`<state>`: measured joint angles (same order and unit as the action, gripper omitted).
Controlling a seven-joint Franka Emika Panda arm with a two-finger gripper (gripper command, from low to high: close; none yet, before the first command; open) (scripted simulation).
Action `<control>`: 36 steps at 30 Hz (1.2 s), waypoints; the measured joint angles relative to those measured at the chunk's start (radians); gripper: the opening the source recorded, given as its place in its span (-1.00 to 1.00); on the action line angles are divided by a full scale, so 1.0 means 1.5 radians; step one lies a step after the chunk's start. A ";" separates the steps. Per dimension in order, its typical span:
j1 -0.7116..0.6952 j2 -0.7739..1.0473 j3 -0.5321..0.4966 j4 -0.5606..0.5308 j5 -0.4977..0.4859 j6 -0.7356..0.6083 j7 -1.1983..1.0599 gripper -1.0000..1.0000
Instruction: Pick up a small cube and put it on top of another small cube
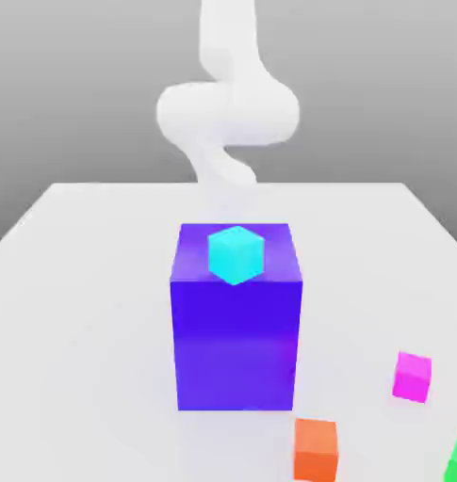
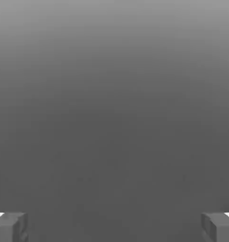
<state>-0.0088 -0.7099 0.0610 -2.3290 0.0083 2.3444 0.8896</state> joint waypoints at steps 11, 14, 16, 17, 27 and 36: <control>-0.013 0.262 0.194 -0.086 -0.021 0.133 0.298 0.00; -0.010 0.335 0.241 -0.109 -0.046 0.168 0.393 0.00; -0.006 0.386 0.269 -0.125 -0.069 0.191 0.460 0.00; 0.001 0.412 0.279 -0.132 -0.083 0.202 0.495 0.00; 0.155 0.664 0.220 -0.170 -0.244 0.329 0.801 0.00; 0.229 0.741 0.131 -0.151 -0.317 0.386 0.860 -1.00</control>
<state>0.3350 0.4009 0.2578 -2.5549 -0.4677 2.9236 2.1801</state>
